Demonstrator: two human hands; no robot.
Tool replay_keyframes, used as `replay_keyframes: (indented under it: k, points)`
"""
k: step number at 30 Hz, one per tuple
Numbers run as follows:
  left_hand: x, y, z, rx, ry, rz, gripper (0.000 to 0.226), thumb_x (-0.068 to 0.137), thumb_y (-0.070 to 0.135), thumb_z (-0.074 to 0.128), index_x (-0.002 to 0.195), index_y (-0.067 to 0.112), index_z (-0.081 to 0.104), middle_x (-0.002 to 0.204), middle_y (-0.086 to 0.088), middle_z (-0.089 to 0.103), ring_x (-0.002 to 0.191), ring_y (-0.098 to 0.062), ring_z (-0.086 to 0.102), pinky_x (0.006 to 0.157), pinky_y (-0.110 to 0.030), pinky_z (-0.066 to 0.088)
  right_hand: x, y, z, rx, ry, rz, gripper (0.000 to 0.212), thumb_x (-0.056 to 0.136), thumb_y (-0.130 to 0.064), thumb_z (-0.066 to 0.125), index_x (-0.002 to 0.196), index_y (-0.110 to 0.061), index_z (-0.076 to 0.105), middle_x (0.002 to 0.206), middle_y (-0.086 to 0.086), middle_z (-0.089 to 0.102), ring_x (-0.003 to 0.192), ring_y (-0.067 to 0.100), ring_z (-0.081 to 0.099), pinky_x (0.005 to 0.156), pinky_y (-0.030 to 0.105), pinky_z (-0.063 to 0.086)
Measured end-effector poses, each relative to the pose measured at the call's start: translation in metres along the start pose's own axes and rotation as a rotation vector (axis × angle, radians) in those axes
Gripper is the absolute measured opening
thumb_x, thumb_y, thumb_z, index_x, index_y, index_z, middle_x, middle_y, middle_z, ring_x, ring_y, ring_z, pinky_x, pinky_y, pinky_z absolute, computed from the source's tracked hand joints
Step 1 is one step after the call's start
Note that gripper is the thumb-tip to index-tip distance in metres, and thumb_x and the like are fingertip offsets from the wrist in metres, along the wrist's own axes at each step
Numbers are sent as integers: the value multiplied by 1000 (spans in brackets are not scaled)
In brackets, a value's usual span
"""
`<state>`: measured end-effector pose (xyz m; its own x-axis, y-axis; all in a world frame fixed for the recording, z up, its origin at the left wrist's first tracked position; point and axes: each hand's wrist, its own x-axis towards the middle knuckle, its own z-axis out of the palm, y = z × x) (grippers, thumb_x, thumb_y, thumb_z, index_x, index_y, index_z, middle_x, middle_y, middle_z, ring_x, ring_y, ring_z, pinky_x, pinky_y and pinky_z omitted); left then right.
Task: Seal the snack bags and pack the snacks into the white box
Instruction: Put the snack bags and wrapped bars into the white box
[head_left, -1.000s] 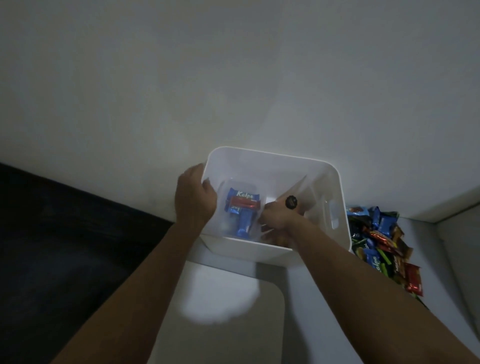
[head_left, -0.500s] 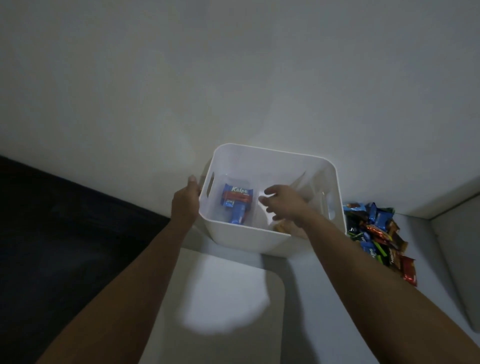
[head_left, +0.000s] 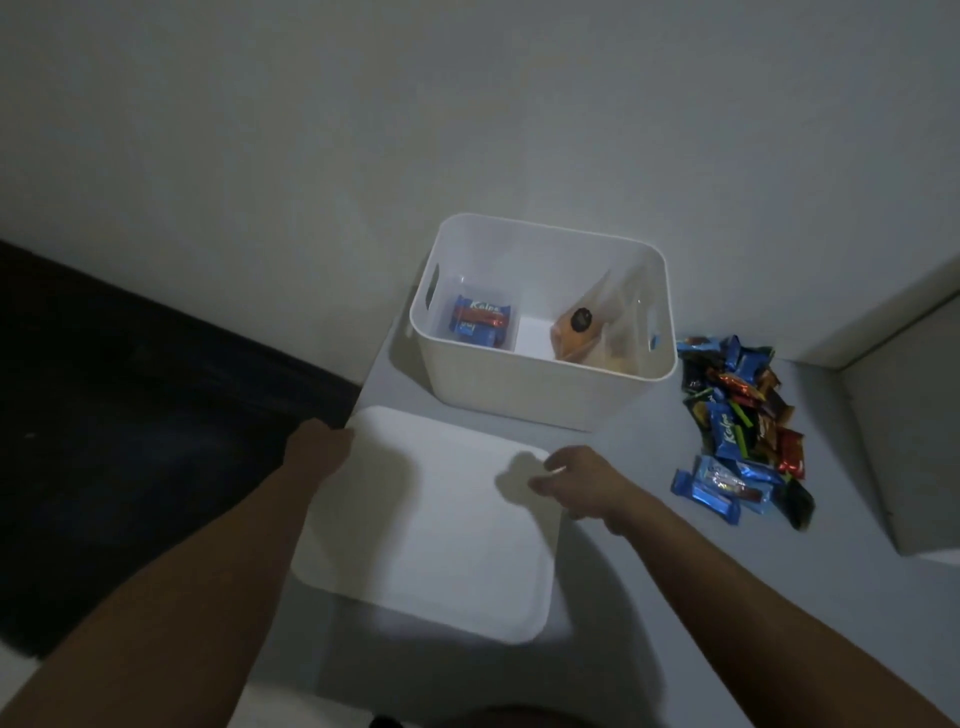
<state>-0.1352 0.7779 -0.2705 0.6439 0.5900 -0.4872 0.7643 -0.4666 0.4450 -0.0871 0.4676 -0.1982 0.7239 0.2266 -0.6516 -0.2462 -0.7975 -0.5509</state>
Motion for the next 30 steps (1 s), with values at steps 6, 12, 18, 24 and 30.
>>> replay_keyframes:
  k: [6, 12, 18, 24, 30]
  points:
    - [-25, -25, 15, -102, -87, -75, 54, 93, 31, 57, 128, -9, 50, 122, -23, 56, 110, -40, 55, 82, -38, 43, -1, 39, 40, 185, -8, 148, 42, 86, -13, 67, 121, 2, 51, 109, 13, 54, 86, 21, 53, 53, 21, 37]
    - [-39, -32, 21, -226, -29, -109, 47, 87, 28, 63, 118, -7, 57, 113, -23, 60, 103, -39, 58, 86, -43, 47, -7, 32, 56, 335, 14, 171, 38, 81, -1, 65, 116, 1, 50, 113, 15, 55, 98, 27, 55, 78, 35, 50]
    - [-41, -33, 5, -332, 139, -133, 36, 85, 21, 63, 101, -11, 59, 88, -17, 56, 90, -37, 60, 76, -42, 47, -15, 23, 63, 435, 307, 165, 67, 81, -3, 59, 141, 2, 29, 132, 24, 49, 114, 37, 54, 92, 46, 52]
    - [-36, -1, -36, -401, 378, 25, 31, 85, 15, 56, 70, -12, 58, 59, -15, 50, 76, -38, 61, 67, -38, 44, -39, -6, 39, 558, 548, -20, 49, 83, 2, 58, 128, -10, 45, 119, 8, 56, 108, 29, 56, 96, 50, 50]
    - [-40, 49, -78, -646, 451, 165, 34, 75, 3, 57, 47, 9, 38, 53, -3, 36, 56, -19, 40, 59, -34, 33, -53, -23, -5, 648, 639, -149, 53, 77, 10, 56, 126, -12, 54, 110, 2, 58, 104, 24, 57, 92, 50, 52]
